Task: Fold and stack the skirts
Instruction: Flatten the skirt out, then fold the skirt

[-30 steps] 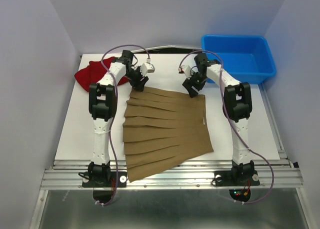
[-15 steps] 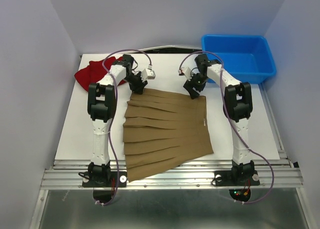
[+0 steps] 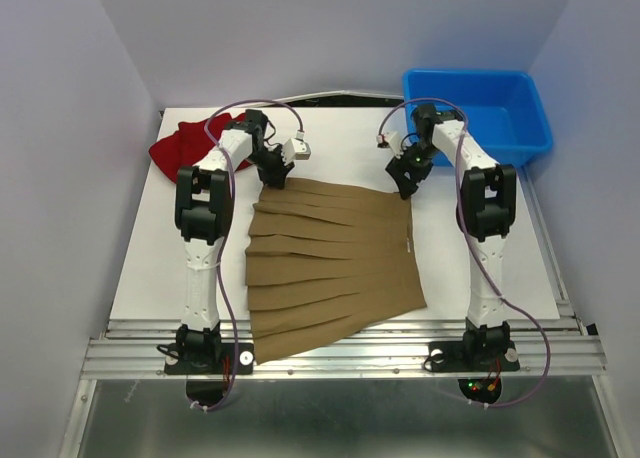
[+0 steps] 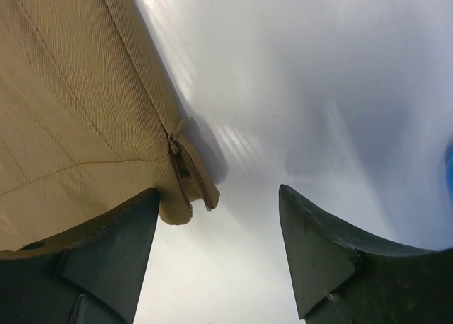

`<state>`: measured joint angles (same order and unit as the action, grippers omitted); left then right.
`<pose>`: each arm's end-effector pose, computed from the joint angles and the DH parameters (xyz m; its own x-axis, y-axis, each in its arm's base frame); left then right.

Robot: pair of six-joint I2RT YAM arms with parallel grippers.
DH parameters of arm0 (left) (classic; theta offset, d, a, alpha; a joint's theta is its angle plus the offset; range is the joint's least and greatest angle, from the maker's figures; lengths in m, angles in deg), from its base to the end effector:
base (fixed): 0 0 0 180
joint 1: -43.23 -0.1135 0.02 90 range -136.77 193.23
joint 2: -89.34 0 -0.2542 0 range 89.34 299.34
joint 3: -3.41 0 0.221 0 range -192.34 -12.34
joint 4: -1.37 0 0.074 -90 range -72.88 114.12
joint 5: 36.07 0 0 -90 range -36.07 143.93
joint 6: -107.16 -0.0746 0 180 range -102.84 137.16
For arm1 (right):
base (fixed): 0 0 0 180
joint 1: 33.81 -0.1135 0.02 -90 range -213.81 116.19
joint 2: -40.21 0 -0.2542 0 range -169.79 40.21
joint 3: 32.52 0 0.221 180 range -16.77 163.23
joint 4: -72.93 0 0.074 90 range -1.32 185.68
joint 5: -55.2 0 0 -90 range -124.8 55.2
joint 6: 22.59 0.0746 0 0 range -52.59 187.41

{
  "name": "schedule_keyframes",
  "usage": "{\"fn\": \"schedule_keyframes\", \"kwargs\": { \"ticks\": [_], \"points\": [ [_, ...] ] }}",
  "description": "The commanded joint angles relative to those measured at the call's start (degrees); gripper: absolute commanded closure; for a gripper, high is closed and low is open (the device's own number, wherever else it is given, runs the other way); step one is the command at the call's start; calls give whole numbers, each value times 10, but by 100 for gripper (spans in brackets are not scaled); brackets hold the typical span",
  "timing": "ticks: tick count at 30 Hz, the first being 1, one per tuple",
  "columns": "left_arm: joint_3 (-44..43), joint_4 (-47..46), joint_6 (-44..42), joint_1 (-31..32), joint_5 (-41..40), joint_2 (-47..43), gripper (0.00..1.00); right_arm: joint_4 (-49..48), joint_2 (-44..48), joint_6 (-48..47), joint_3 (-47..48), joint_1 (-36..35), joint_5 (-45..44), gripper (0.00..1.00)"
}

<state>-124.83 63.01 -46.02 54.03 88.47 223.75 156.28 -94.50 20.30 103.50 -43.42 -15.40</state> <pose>0.4525 -0.1294 0.1459 -0.0849 0.7646 -0.6389 0.9762 0.1921 0.1002 0.4295 0.0978 0.1562 -0.5160 -0.7883 -0.3353 -0.8535 0.5066 0.1224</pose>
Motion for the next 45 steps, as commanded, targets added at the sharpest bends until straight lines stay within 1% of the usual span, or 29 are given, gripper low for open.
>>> {"fn": "schedule_keyframes", "kwargs": {
  "ticks": [1, 5, 6, 7, 10, 11, 12, 14, 15, 16, 19, 20, 21, 22, 23, 26, 29, 30, 32, 35, 36, 38, 40, 41, 42, 43, 44, 45],
  "points": [
    [-10, 53, -7, -3, -29, -3, 78, 34, 2, -18, -5, -2, 26, 27],
    [-24, 60, -7, -3, -26, 2, 81, 35, -16, -18, -4, -2, 33, 32],
    [-25, 61, -7, -3, -26, 2, 82, 33, -19, -19, -5, -2, 39, 35],
    [-26, 61, -7, -3, -26, 2, 82, 33, -20, -18, -4, -2, 42, 36],
    [-32, 65, -5, -3, -25, 8, 86, 32, -22, -18, -4, -8, 51, 47],
    [-34, 64, -5, -3, -26, 9, 89, 28, -21, -16, -11, -8, 50, 51],
    [-34, 63, -4, -3, -26, 9, 90, 26, -21, -15, -16, -13, 49, 60],
    [-38, 61, 2, -3, -29, 16, 96, 20, -20, -16, -22, -13, 46, 74],
    [-49, 61, 6, -3, -31, 20, 100, 15, -18, -11, -26, -13, 46, 91],
    [-55, 60, 9, -4, -33, 25, 100, 11, -16, -4, -28, -13, 44, 99],
    [-84, 46, 32, -6, -40, 27, 100, -16, 1, 17, -32, -13, 21, 99],
    [-91, 28, 38, -7, -42, 27, 100, -30, 11, 26, -42, -13, 15, 99],
    [-105, 2, 57, -9, -51, 26, 100, -64, 33, 48, -51, -6, 6, 100],
    [-113, 2, 67, -11, -54, 26, 100, -82, 42, 57, -51, -6, 1, 100],
    [-121, -21, 79, -11, -55, 25, 100, -95, 50, 63, -49, 1, -3, 99],
    [-171, -62, 118, -15, -77, 24, 100, -123, 60, 90, -22, 6, -22, 99],
    [-218, -111, 150, -20, -113, 12, 100, -140, 59, 110, 29, 19, -45, 99],
    [-222, -131, 156, -24, -128, 1, 100, -148, 60, 119, 49, 24, -54, 99],
    [-223, -145, 155, -25, -142, -13, 100, -163, 66, 122, 58, 24, -59, 99],
    [-219, -143, 152, -25, -154, -43, 100, -179, 94, 117, 37, 24, -60, 99],
    [-213, -138, 152, -25, -146, -55, 100, -189, 103, 108, 24, 24, -52, 99],
    [-191, -119, 148, -25, -135, -101, 100, -208, 127, 100, -29, 24, -49, 99],
    [-129, -113, 145, -23, -120, -146, 100, -235, 168, 71, -71, 24, -43, 99],
    [-66, -115, 143, -19, -115, -198, 100, -250, 182, 63, -121, 24, -44, 99],
    [-29, -117, 134, -16, -113, -228, 100, -277, 213, 45, -146, 24, -45, 99],
    [5, -123, 129, -12, -118, -285, 100, -288, 227, 36, -192, 24, -45, 99],
    [42, -127, 126, -9, -120, -314, 100, -301, 242, 28, -193, 24, -45, 100],
    [108, -129, 124, -4, -120, -343, 100, -326, 270, 12, -236, 24, -38, 99]
  ]
}}
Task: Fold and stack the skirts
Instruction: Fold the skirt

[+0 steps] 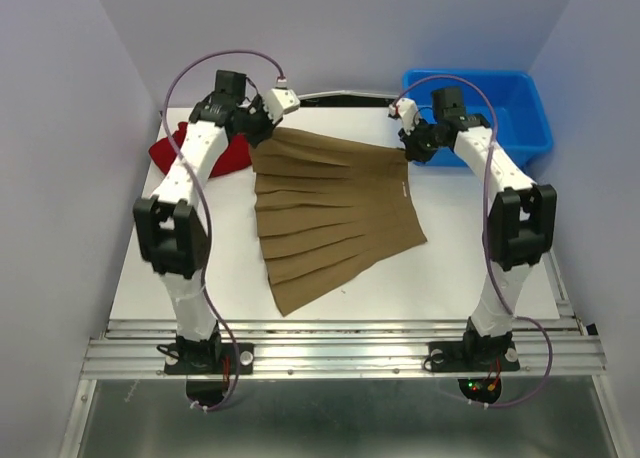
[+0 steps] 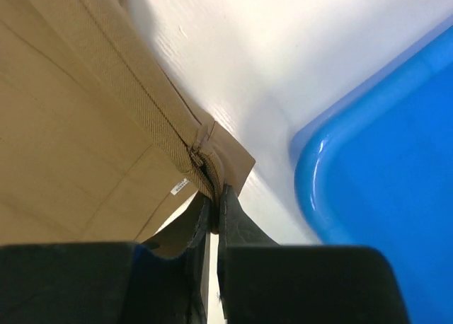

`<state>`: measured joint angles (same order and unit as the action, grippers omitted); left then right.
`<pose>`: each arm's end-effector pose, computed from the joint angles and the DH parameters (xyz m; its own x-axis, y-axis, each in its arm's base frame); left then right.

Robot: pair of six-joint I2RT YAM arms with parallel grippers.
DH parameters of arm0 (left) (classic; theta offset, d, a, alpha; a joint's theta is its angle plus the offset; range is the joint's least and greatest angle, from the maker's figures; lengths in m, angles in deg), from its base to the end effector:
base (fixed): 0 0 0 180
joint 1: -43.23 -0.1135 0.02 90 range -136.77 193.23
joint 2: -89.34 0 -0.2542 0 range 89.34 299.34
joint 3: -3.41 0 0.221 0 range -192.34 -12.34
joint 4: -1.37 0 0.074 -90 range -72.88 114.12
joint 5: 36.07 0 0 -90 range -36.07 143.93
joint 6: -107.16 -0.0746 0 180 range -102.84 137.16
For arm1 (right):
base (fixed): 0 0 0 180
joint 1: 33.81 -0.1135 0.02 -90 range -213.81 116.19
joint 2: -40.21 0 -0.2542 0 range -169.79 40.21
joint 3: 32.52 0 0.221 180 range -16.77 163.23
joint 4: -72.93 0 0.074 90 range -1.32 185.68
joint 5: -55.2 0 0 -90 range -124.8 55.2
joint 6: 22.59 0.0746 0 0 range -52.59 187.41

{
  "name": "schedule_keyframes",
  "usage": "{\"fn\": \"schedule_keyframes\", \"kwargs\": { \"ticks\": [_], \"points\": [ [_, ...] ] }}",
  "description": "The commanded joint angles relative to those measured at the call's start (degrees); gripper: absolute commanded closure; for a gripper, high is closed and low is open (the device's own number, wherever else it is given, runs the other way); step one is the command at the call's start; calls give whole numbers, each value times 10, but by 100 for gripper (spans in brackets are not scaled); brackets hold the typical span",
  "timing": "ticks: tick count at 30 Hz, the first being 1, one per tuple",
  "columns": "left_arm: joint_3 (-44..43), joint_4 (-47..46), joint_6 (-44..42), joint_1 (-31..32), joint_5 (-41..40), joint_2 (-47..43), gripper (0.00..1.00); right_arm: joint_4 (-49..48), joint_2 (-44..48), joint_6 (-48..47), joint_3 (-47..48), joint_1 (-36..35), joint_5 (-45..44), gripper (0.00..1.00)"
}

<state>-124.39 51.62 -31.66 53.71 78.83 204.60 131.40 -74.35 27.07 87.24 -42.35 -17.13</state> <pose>0.4430 -0.1139 0.3047 -0.0253 0.6989 -0.7147 0.7770 0.4636 0.4259 0.4244 0.0866 0.2485 -0.3963 -0.6832 -0.6133 -0.7577 0.6206 -0.2017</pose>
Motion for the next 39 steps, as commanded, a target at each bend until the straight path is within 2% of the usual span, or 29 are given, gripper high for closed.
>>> {"fn": "schedule_keyframes", "kwargs": {
  "ticks": [1, 5, 6, 7, 9, 11, 12, 16, 20, 23, 29, 35, 36, 37, 39],
  "points": [
    [135, -15, -28, 4, -28, -205, 100, -89, 85, -64, -96, 13, -17, 99],
    [282, -5, -37, 51, -57, -323, 100, -140, 149, -110, -203, 13, 10, 100],
    [342, -1, -39, 66, -63, -346, 100, -151, 160, -133, -223, 13, 15, 99],
    [375, 0, -37, 104, -78, -367, 100, -154, 180, -147, -263, 13, 29, 99],
    [477, -4, -28, 144, -93, -428, 100, -164, 202, -173, -304, 13, 39, 99],
    [539, -8, -15, 188, -100, -472, 100, -167, 232, -192, -365, 13, 48, 99],
    [587, -8, -5, 199, -99, -484, 100, -161, 244, -218, -383, 13, 54, 99],
    [668, 0, 5, 242, -79, -496, 100, -153, 300, -260, -493, 13, 64, 99],
    [704, -11, 8, 265, -82, -449, 100, -156, 288, -268, -541, 6, 52, 99],
    [715, -27, 10, 276, -84, -407, 100, -196, 255, -260, -558, 6, 30, 99],
    [716, -55, 33, 281, -78, -368, 100, -200, 218, -225, -526, 6, 32, 99],
    [679, -50, 50, 258, -88, -330, 100, -175, 211, -209, -466, 6, 22, 99],
    [664, -48, 49, 251, -92, -327, 100, -173, 214, -206, -459, 6, 20, 99],
    [616, -21, 31, 216, -100, -320, 100, -153, 218, -196, -424, 6, 19, 99],
    [588, -10, 29, 204, -101, -321, 100, -137, 224, -192, -405, 6, 22, 99]
  ]
}}
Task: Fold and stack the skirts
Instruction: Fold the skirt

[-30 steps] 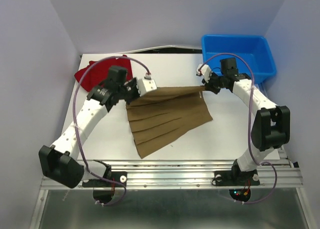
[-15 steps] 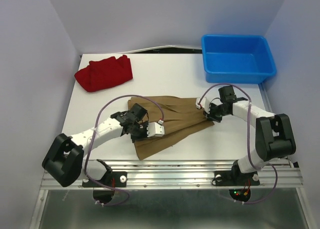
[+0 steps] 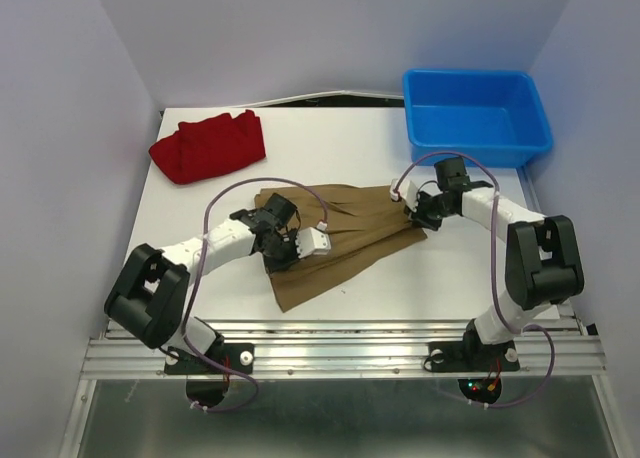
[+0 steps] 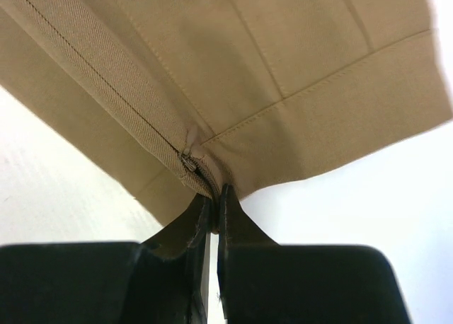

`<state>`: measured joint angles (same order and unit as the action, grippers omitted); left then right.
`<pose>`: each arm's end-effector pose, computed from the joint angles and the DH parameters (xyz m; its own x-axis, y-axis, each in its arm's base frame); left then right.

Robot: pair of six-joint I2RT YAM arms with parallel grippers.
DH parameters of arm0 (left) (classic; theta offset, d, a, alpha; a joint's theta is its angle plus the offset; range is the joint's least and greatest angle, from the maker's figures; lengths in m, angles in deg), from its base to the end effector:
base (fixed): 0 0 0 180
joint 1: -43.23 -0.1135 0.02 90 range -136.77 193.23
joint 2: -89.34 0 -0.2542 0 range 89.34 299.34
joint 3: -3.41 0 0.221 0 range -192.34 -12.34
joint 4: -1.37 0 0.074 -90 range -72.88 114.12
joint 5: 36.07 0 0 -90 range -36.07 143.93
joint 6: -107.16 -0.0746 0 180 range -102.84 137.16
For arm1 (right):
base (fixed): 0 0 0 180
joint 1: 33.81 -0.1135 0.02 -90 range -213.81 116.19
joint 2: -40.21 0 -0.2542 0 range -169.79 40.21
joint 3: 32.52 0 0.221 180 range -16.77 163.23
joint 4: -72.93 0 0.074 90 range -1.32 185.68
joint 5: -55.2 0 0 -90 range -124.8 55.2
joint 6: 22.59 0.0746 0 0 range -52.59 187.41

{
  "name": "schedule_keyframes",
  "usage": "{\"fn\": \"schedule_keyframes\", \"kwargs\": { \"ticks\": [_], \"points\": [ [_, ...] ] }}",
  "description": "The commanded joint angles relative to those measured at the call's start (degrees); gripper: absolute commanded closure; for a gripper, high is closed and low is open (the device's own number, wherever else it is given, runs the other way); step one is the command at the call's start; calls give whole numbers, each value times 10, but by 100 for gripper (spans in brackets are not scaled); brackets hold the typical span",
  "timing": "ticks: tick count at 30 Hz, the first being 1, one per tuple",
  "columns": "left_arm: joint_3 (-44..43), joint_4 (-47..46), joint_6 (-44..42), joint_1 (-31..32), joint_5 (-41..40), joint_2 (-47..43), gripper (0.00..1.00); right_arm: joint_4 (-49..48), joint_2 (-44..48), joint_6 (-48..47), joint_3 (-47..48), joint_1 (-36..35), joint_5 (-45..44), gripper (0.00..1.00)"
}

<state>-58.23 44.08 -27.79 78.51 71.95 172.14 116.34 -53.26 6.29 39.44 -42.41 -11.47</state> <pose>0.1973 -0.1679 0.1558 -0.0521 0.8598 -0.5079 0.9852 0.1274 0.1146 0.2936 0.0743 0.1571 -0.1670 -0.8384 -0.5188 -0.9306 0.3078 -0.1979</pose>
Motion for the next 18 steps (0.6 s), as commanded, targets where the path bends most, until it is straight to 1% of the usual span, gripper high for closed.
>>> {"fn": "schedule_keyframes", "kwargs": {
  "ticks": [1, 2, 6, 7, 9, 11, 14, 15, 17, 18],
  "points": [
    [-87, 88, -12, -46, -26, -8, 100, 20, 16, 21, 84, 7, -26, 99],
    [-116, 103, -13, -46, -22, -14, 100, 40, 19, 15, 106, 7, -22, 99],
    [-187, 189, -12, -29, 2, -40, 100, 81, 49, -1, 130, 7, -8, 99],
    [-197, 219, -13, -20, 5, -54, 100, 92, 65, -9, 132, 7, -7, 99],
    [-210, 242, -14, -4, 10, -71, 100, 118, 87, -35, 125, 7, -5, 99],
    [-200, 264, -13, 26, 11, -95, 100, 132, 121, -55, 88, 2, 0, 99],
    [-146, 265, -3, 67, 18, -107, 100, 101, 144, -82, 3, 2, -17, 99],
    [-109, 258, 5, 79, 20, -106, 100, 77, 147, -87, -16, 2, -21, 99],
    [-56, 224, 20, 114, 17, -94, 100, 57, 134, -91, -52, -4, -24, 99],
    [-40, 210, 21, 122, 15, -87, 100, 53, 127, -91, -60, -9, -25, 99]
  ]
}}
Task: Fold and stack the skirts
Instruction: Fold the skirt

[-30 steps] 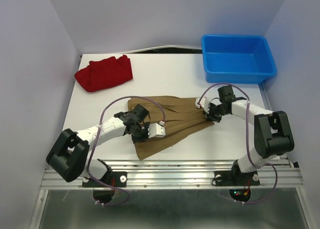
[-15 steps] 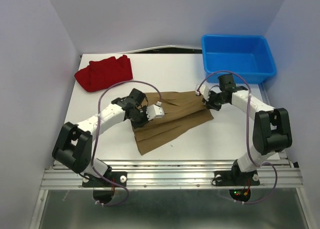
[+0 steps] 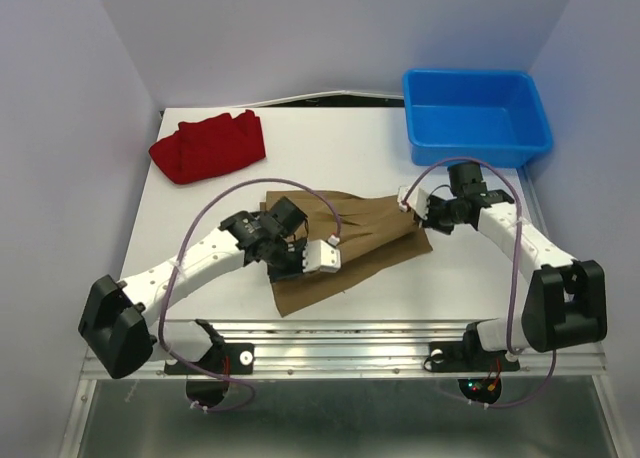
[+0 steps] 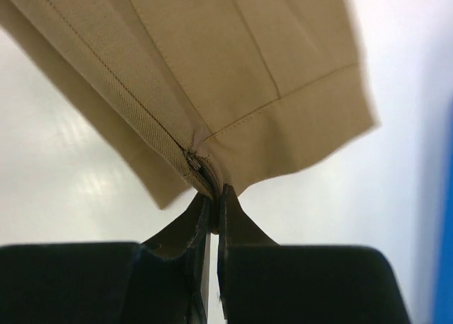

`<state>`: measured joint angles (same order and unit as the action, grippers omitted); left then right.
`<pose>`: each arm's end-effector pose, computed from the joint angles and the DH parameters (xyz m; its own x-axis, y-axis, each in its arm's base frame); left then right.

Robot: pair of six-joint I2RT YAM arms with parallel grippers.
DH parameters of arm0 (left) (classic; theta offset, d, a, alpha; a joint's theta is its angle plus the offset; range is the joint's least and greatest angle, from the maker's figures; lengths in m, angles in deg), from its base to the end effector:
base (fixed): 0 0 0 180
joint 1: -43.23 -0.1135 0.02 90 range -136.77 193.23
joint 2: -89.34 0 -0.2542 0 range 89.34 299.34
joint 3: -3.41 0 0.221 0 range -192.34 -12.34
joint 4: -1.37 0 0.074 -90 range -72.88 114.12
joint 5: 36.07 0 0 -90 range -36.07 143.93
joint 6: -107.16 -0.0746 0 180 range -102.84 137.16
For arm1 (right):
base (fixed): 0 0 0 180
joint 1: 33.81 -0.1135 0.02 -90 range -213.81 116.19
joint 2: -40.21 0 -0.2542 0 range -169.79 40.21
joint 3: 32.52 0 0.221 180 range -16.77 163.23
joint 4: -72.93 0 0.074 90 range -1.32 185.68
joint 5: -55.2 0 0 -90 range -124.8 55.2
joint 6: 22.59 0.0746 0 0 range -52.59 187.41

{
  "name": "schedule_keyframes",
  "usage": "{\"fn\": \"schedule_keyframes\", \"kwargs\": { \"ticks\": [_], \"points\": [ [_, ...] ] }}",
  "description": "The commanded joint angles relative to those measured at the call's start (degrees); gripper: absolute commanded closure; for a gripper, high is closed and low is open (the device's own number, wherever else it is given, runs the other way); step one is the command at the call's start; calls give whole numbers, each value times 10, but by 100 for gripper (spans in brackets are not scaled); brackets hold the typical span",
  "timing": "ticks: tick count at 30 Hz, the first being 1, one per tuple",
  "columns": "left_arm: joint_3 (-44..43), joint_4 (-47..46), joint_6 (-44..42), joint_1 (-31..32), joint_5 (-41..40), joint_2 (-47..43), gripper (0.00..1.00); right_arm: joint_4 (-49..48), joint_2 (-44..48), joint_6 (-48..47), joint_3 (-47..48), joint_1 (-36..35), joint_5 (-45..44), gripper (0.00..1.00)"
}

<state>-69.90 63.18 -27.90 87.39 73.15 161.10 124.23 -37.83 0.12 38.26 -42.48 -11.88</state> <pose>0.1501 -0.1799 0.2355 0.1086 0.8263 -0.5527 0.9883 -0.0300 0.1492 0.2536 0.0681 0.2125 -0.0123 -0.8613 -0.5079 -0.9092 0.2211 -0.3529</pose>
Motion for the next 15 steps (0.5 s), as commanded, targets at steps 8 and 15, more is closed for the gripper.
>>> {"fn": "schedule_keyframes", "kwargs": {
  "ticks": [8, 15],
  "points": [
    [98, -45, 16, 47, -27, 80, 66, -24, -4, -73, -123, -19, -37, 48],
    [19, 26, 16, 44, 20, -8, 41, 49, 62, -37, -19, -19, -19, 27]
  ]
}}
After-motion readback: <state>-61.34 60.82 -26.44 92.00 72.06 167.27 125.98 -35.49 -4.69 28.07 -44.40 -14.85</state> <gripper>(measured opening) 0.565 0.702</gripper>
